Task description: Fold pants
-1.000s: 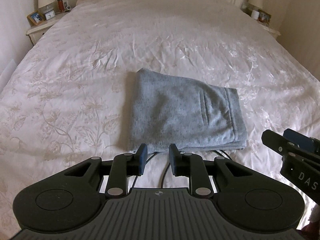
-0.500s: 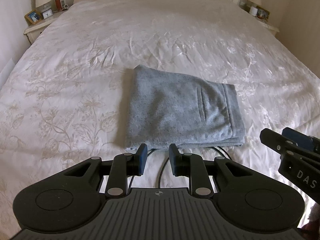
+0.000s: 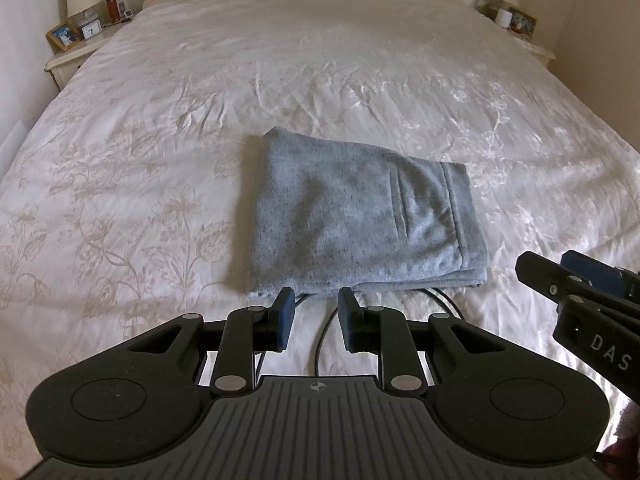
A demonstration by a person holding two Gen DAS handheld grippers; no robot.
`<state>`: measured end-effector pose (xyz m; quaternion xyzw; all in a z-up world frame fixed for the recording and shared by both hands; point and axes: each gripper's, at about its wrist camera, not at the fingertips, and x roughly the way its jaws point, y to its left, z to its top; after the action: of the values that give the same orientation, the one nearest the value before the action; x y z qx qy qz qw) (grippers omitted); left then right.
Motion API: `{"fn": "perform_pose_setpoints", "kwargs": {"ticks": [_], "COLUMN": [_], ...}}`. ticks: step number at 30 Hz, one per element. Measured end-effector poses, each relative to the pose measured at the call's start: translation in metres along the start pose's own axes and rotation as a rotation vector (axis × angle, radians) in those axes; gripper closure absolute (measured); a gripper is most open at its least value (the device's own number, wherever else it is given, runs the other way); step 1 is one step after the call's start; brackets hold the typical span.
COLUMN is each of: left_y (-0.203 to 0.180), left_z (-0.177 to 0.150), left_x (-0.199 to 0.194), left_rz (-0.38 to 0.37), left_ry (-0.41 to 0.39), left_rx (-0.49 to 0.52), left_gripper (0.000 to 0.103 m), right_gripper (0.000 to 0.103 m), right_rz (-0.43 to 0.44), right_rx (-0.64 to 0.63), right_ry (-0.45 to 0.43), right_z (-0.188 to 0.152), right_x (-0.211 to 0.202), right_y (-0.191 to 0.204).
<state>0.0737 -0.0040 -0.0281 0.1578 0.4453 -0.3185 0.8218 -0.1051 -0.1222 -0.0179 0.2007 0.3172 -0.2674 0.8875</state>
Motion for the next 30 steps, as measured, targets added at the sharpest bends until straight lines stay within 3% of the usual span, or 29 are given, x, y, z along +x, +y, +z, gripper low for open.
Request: {"fn": "perform_pose_setpoints", "kwargs": {"ticks": [27, 30], "left_y": [-0.0022, -0.0045], "left_z": [-0.0038, -0.0023], "left_x": [-0.0039, -0.0048], "left_rz": [-0.012, -0.005], "left_ry": [0.009, 0.002], "left_rx": [0.009, 0.019], "left_gripper": [0.08, 0.076], "right_gripper": [0.052, 0.052], "right_rz": [0.013, 0.014], "right_rx": [0.004, 0.003], "right_ry": [0.004, 0.005], "right_z": [-0.0052, -0.0047], "right_x": [-0.0011, -0.0004], "right_y": [-0.0037, -0.0041]}}
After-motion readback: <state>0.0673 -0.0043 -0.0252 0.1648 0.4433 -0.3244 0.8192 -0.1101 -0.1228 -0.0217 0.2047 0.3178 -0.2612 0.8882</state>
